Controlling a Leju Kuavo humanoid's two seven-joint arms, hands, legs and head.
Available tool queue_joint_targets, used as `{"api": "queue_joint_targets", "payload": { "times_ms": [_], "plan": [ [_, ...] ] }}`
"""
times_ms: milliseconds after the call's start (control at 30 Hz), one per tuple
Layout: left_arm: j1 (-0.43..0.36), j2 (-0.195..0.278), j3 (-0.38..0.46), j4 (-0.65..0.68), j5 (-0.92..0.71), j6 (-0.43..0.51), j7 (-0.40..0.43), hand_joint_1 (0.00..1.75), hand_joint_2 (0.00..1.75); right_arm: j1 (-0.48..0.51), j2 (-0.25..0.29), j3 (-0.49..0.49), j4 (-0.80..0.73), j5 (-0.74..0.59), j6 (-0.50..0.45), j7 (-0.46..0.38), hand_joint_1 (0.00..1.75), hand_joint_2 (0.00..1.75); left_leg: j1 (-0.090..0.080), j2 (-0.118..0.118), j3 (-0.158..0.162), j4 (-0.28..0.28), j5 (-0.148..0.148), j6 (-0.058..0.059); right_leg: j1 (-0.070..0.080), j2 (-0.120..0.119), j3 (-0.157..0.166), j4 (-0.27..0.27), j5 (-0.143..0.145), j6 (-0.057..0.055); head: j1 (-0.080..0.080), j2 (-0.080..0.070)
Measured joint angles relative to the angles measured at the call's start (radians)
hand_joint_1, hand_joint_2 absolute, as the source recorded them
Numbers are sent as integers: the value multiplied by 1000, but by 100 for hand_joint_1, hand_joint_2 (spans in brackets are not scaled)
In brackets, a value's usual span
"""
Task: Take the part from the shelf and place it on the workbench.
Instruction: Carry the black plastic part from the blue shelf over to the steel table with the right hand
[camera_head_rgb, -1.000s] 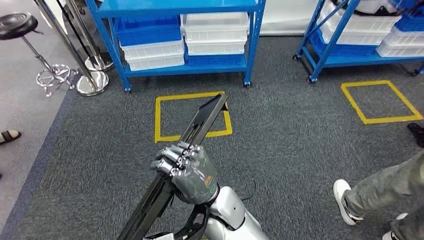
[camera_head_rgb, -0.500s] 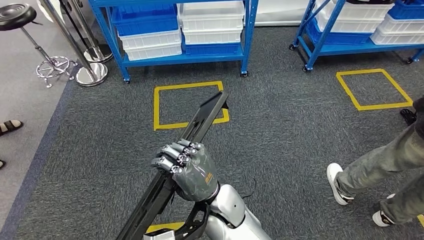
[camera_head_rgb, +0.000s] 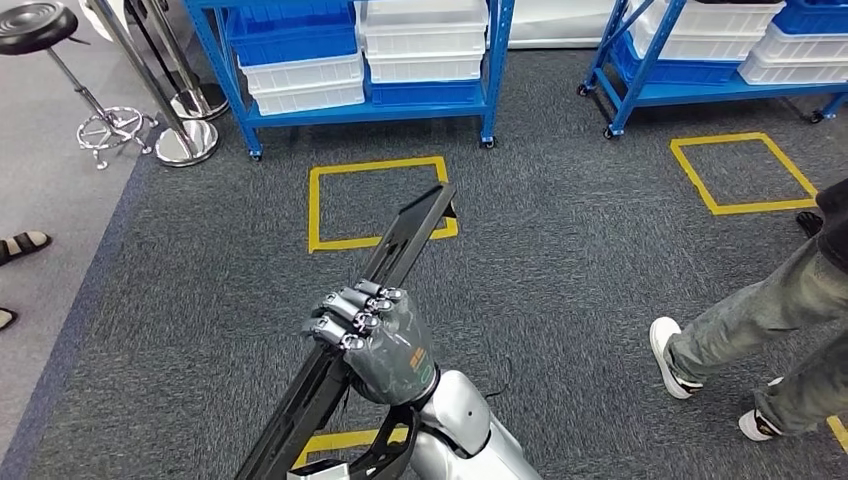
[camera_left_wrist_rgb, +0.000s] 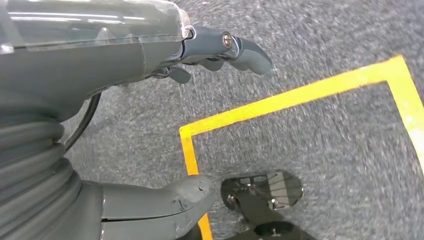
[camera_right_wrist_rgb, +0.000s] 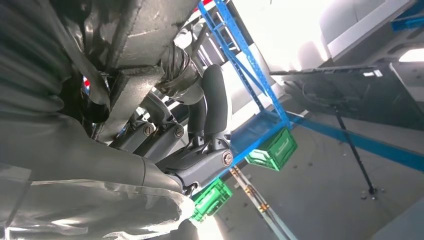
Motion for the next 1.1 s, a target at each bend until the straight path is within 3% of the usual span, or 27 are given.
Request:
{"api": "queue_joint_targets", "payload": {
  "times_ms": [67, 167, 200, 233, 267, 333, 400, 500, 567, 667, 733, 767, 833, 900, 967, 1033, 1100],
  "plan": [
    [-1, -11, 0, 0, 1, 12, -4, 0, 175, 2, -2, -1, -3, 0, 0, -2, 175, 175, 5, 2, -1, -12, 11, 17, -1, 2, -16, 34, -28, 12, 0, 0],
    [0, -21, 0, 0, 2, 15, -9, 0, 175, 10, -8, -1, -6, 2, 0, -3, 175, 175, 7, 5, -11, -15, 20, 27, -8, 5, -98, 214, -124, 25, 0, 0],
    [1, -23, 0, 0, 2, 16, -11, 0, 175, 15, -11, -1, -6, 4, 0, -4, 175, 175, 7, 5, -15, -12, 21, 27, -11, 5, -120, 262, -138, 28, 0, 0],
    [2, -25, 0, 0, 3, 16, -13, 0, 175, 19, -14, -1, -6, 6, 0, -4, 175, 175, 7, 5, -18, -9, 21, 27, -14, 5, -126, 277, -133, 31, 0, 0],
    [2, -27, 0, 0, 4, 17, -15, 0, 175, 22, -16, -1, -6, 8, 0, -4, 175, 175, 7, 5, -21, -5, 21, 26, -17, 5, -111, 251, -109, 32, 0, 0],
    [2, -31, 0, 0, 6, 18, -18, 0, 175, 23, -17, -1, -7, 9, 0, -3, 175, 175, 6, 4, -24, 6, 17, 20, -20, 4, -41, 120, -46, 30, 0, 0],
    [1, -33, 0, 0, 6, 19, -20, 0, 175, 24, -18, -1, -8, 10, 0, -3, 175, 175, 3, 3, -31, 16, 15, 8, -18, 6, 1, 29, -19, 23, 0, 0],
    [0, -36, 0, 0, 6, 20, -20, 0, 175, 27, -18, -2, -10, 17, 0, -4, 175, 175, 5, 4, -37, 18, 18, -12, -14, 8, -2, 17, -15, 6, 0, 0],
    [0, -36, 0, 0, 5, 20, -19, 0, 175, 27, -17, -2, -13, 33, 0, -3, 175, 175, 8, 3, -51, 45, -5, -21, -16, 6, -3, 10, -7, -8, 0, 0],
    [0, -36, 0, 0, 5, 21, -16, 0, 175, 28, -17, -2, -17, 64, 0, -1, 175, 175, 10, 2, -121, 205, -94, -30, -15, -4, -9, 8, -1, -19, 0, 0],
    [1, -36, 0, 0, 6, 21, -15, 0, 175, 30, -18, -3, -17, 70, 0, -3, 175, 175, 10, 2, -157, 287, -116, -32, -10, -14, -15, 12, -1, -22, 0, 0],
    [1, -36, -1, 0, 7, 22, -14, 0, 175, 31, -18, -3, -17, 73, 0, -5, 175, 175, 9, 3, -154, 286, -104, -30, -7, -20, -17, 14, -1, -22, 0, 0],
    [-1, -35, -1, 0, 8, 23, -14, 0, 175, 31, -18, -4, -18, 75, 0, -10, 175, 175, 7, 18, -88, 162, -40, -21, -4, -33, -16, 17, -3, -23, 0, 0],
    [-6, -35, -1, 0, 8, 23, -14, 0, 175, 32, -18, -5, -23, 79, 0, -13, 175, 175, -3, 45, -31, 47, -6, -8, 1, -47, -15, 18, -4, -18, 0, 0],
    [-9, -32, -1, 0, -2, 10, -11, 0, 175, 31, -18, -5, -29, 84, 0, -15, 175, 175, -12, 48, -22, 19, -4, 1, 3, -63, -15, 18, -3, -10, 0, 0],
    [-10, -22, -1, 0, -22, -24, -4, 0, 175, 28, -15, -6, -31, 93, 0, -14, 175, 175, -8, 29, -22, 11, 5, 10, 2, -70, -14, 20, -7, 1, 0, 0],
    [-14, -8, -1, 0, -34, -53, 3, 0, 175, 21, -12, -6, -31, 102, 0, -11, 175, 175, 0, 13, -21, 0, 17, 21, -1, -43, -31, 67, -44, 12, 0, 0]
  ]
}}
